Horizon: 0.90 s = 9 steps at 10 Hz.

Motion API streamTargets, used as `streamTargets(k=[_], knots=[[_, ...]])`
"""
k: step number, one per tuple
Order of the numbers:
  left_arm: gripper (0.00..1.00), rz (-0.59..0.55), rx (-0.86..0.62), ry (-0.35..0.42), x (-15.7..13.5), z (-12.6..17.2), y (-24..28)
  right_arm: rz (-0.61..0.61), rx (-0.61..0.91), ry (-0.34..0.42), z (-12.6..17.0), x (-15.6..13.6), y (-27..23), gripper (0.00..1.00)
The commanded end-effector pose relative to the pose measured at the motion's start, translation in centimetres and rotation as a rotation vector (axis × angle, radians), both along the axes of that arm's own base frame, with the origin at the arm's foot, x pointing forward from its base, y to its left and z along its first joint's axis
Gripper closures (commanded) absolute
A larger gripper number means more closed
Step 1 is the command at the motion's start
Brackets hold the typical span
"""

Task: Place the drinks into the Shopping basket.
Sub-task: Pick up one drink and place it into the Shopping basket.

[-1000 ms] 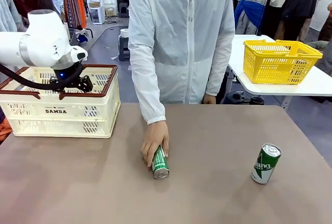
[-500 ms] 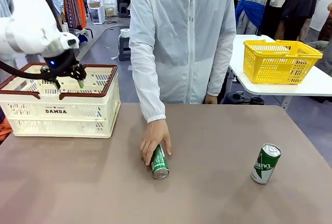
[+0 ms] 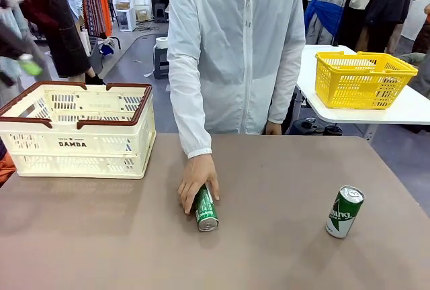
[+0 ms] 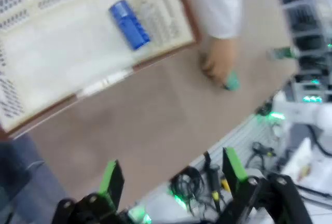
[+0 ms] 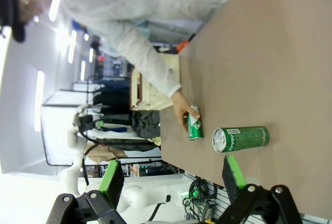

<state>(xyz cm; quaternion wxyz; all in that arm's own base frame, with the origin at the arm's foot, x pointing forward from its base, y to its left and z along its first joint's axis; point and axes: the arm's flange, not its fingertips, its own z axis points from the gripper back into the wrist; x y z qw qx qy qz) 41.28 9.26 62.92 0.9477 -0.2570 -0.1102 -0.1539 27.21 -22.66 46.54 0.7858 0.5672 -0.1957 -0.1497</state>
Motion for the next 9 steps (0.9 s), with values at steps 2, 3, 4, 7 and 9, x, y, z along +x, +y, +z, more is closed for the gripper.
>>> streamTargets(k=[2, 3, 4, 7, 9], knots=[[0.0, -0.1, -0.331, 0.015, -6.0, -4.4, 6.1, -0.004, 0.013, -0.033, 0.3, 0.1, -0.1, 0.0], [0.0, -0.08, -0.506, 0.008, -8.5, -9.2, 7.9, -0.004, 0.013, -0.033, 0.3, 0.1, -0.1, 0.0], [0.0, -0.019, -0.638, -0.03, -10.6, -12.8, 10.1, -0.004, 0.013, -0.033, 0.3, 0.1, -0.1, 0.0], [0.0, -0.009, -0.621, -0.035, -11.8, -13.6, 10.7, -0.004, 0.013, -0.033, 0.3, 0.1, -0.1, 0.0], [0.0, -0.009, -0.621, -0.035, -11.8, -13.6, 10.7, -0.004, 0.013, -0.033, 0.3, 0.1, -0.1, 0.0]])
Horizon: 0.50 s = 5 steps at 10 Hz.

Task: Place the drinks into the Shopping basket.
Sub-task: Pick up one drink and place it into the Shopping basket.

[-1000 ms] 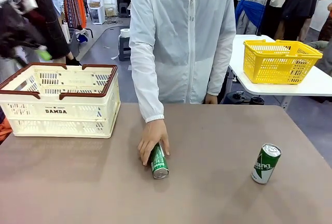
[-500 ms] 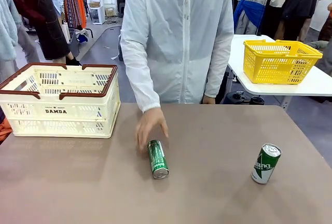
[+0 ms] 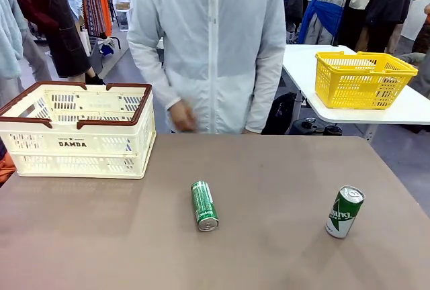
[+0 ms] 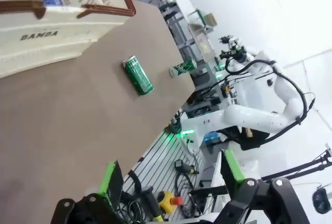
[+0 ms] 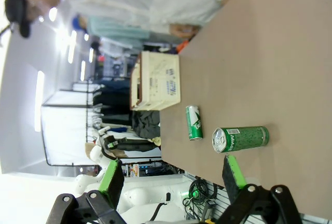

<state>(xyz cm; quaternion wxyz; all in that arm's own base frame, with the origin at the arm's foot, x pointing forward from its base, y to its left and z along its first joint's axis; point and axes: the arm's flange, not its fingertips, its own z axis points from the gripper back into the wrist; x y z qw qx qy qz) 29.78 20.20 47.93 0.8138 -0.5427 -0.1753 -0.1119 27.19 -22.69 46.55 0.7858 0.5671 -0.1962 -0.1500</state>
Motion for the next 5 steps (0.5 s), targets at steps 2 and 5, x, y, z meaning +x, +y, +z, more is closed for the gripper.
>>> streamTargets(k=[2, 5], knots=[[0.0, -0.019, 0.03, 0.003, -0.31, 1.39, -0.21, -0.003, 0.013, -0.032, 0.31, 0.15, -0.05, 0.0], [0.0, -0.019, 0.03, 0.003, -0.31, 1.39, -0.21, -0.003, 0.013, -0.032, 0.31, 0.15, -0.05, 0.0]])
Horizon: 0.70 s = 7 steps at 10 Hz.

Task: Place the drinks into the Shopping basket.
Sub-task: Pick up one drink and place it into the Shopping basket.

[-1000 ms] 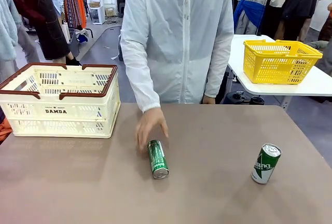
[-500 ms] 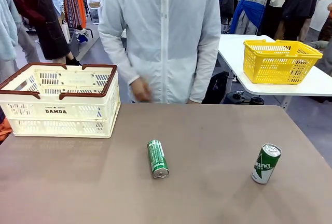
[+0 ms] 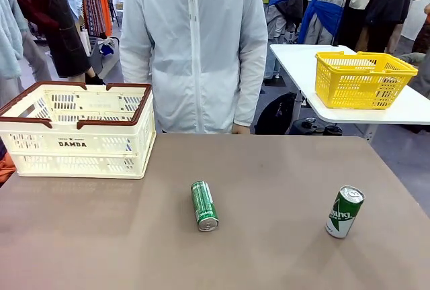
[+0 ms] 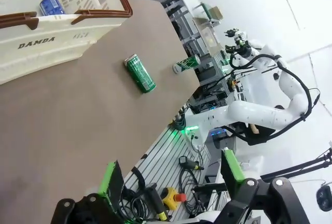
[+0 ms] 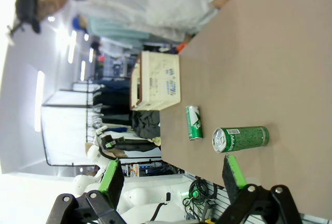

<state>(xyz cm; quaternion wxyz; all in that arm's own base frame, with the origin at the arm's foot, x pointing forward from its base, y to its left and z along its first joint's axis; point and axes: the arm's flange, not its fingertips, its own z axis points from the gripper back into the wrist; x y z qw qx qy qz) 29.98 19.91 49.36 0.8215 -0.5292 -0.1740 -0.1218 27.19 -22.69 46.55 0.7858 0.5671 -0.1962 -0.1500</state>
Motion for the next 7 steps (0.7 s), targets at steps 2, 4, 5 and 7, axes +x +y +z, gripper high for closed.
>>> streamTargets(k=[2, 4, 5, 7], knots=[[0.0, -0.007, -0.004, 0.012, -0.5, 0.0, 0.1, -0.003, 0.013, -0.032, 0.3, 0.1, 0.0, 0.0], [0.0, -0.007, -0.004, 0.012, -0.5, 0.0, 0.1, -0.003, 0.013, -0.032, 0.3, 0.1, 0.0, 0.0], [0.0, -0.007, -0.004, 0.012, -0.5, 0.0, 0.1, -0.003, 0.013, -0.032, 0.3, 0.1, 0.0, 0.0], [0.0, -0.007, -0.004, 0.012, -0.5, 0.0, 0.1, 0.052, -0.18, -0.021, 2.5, -0.2, 3.4, 0.0]])
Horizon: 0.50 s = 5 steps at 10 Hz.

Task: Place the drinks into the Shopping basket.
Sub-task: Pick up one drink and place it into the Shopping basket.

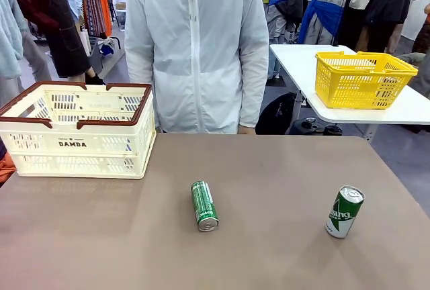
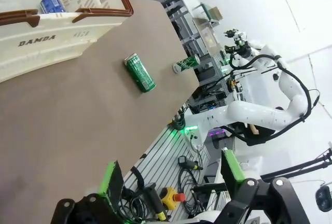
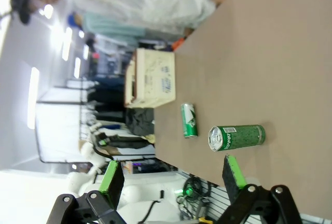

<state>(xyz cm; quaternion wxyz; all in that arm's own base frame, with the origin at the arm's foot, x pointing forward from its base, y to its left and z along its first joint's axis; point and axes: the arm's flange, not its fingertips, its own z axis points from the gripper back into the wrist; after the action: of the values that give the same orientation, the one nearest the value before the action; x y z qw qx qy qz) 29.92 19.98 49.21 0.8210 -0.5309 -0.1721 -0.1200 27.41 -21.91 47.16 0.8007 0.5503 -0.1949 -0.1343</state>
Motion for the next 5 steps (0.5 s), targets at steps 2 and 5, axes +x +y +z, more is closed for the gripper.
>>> streamTargets(k=[2, 5], knots=[[0.0, -0.008, 0.0, 0.007, -0.5, 0.1, 0.0, 0.182, -0.421, -0.037, 4.1, 0.0, 10.7, 0.0], [0.0, -0.008, 0.0, 0.007, -0.5, 0.1, 0.0, 0.369, -0.873, -0.095, 3.1, -0.7, 18.8, 0.0]])
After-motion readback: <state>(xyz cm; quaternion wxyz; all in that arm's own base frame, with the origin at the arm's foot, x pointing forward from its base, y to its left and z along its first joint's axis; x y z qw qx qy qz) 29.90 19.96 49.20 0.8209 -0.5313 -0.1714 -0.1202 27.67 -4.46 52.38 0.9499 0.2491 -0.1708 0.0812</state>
